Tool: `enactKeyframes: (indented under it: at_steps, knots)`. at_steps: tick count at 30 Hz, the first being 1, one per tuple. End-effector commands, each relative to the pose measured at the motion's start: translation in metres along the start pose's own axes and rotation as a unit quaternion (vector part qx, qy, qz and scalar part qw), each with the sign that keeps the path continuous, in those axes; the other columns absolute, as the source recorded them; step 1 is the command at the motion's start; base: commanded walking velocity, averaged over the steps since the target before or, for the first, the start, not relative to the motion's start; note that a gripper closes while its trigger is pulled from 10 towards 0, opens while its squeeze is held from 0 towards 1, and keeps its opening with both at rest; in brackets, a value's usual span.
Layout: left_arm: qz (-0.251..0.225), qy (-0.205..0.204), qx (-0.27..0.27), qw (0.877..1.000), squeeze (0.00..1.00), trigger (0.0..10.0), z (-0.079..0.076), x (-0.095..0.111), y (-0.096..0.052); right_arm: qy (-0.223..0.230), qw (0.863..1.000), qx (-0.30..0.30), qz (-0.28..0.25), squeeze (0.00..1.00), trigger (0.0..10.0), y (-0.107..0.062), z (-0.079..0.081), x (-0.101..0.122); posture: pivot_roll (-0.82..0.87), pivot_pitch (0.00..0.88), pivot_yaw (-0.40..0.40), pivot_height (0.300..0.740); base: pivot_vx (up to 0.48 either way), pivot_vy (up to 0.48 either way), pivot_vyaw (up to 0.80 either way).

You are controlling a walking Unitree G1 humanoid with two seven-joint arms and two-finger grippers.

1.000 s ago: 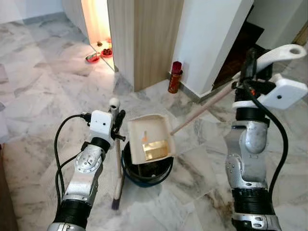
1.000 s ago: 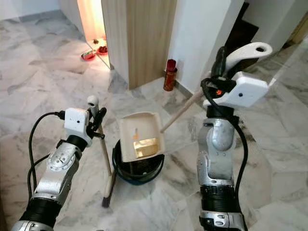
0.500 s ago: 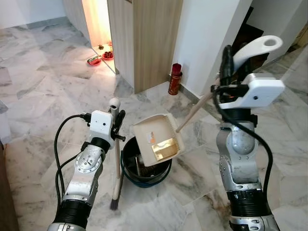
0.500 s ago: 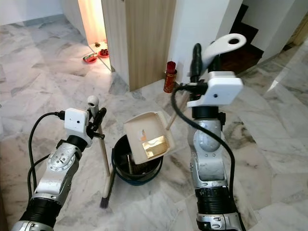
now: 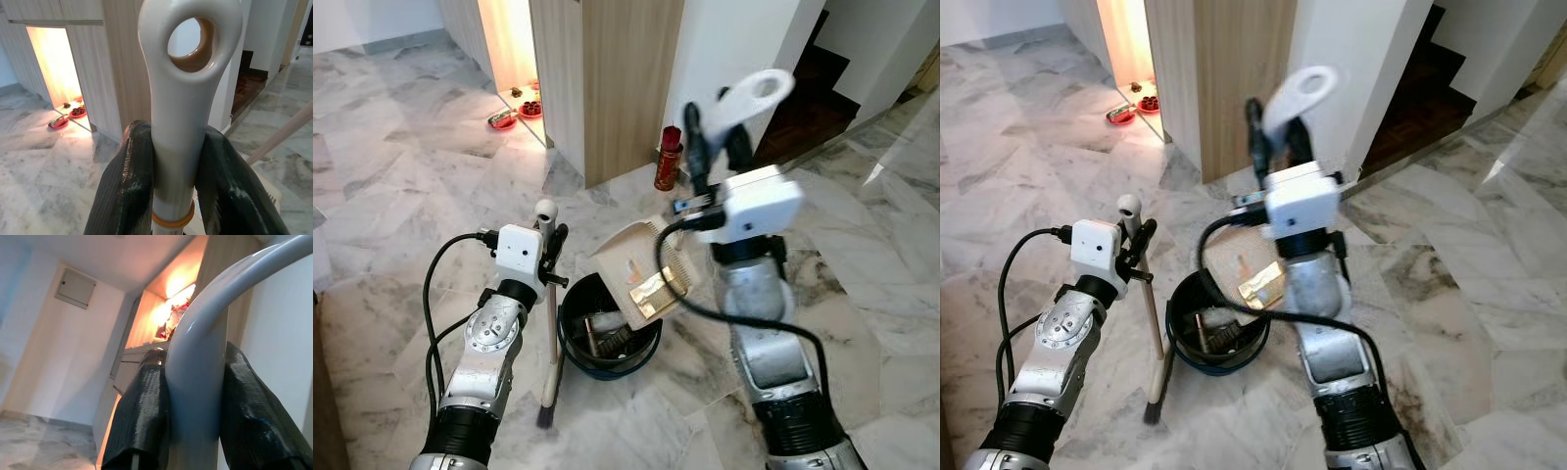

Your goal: Sweep floor

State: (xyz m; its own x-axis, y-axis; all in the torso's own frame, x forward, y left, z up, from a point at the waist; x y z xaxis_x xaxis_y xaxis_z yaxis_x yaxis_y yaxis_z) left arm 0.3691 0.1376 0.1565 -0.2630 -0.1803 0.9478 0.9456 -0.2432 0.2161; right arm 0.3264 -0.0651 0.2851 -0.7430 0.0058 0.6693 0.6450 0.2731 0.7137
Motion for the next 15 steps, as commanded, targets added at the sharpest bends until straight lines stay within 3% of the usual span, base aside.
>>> enactKeyframes:
  at_steps: [1, 15]
  knots:
    - [-0.038, -0.006, -0.001, 0.999, 0.00, 10.0, -0.002, 0.017, 0.003, -0.008, 0.998, -0.001, -0.068, 0.00, 10.0, 0.006, 0.000, 0.030, 0.22, 0.113, -0.088, 0.740, 0.000, 0.000, 0.00]
    - [-0.040, -0.007, -0.002, 0.999, 0.00, 10.0, -0.003, 0.017, 0.003, -0.040, 0.994, 0.007, -0.103, 0.00, 10.0, 0.010, 0.015, 0.044, 0.21, 0.109, -0.099, 0.740, 0.000, 0.000, 0.00]
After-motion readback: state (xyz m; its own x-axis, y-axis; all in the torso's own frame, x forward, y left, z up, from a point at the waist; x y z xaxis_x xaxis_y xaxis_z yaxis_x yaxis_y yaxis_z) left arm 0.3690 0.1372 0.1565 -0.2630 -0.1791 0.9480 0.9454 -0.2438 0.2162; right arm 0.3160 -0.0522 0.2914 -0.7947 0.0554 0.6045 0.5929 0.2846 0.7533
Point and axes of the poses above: a point about 5 cm out from each wrist's last joint towards the gripper, its own y axis pointing out of the wrist towards the gripper, its own x axis along the axis of the wrist's last joint, z = x × y, the point moved 5 cm from there along y, pointing out of the wrist towards the gripper, and after that the axes turned 5 degrees about y, right-handed, at the moved point
